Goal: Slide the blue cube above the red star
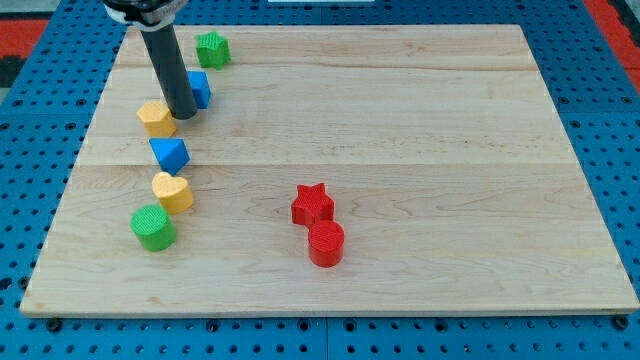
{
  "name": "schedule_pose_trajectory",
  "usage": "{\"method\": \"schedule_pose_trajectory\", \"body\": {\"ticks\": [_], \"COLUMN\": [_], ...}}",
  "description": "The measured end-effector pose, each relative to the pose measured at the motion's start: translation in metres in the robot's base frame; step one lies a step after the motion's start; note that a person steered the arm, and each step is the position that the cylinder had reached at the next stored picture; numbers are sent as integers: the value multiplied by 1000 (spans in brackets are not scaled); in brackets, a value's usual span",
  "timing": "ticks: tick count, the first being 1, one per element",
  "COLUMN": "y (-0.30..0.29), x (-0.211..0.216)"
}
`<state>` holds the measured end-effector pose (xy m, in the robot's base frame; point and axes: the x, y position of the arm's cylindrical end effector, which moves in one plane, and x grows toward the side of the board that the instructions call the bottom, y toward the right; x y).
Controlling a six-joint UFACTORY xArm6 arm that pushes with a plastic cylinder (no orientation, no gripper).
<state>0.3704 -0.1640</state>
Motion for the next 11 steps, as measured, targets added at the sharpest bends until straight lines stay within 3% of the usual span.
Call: {"method": "schedule_pose_trajectory", "body": {"ticks": [2,3,4,5,6,7,8,10,11], "y": [-59,-59,-6,85,136,149,177,182,184], "x": [-37,-56,-54,-21,11,-29,-25,49,36]}}
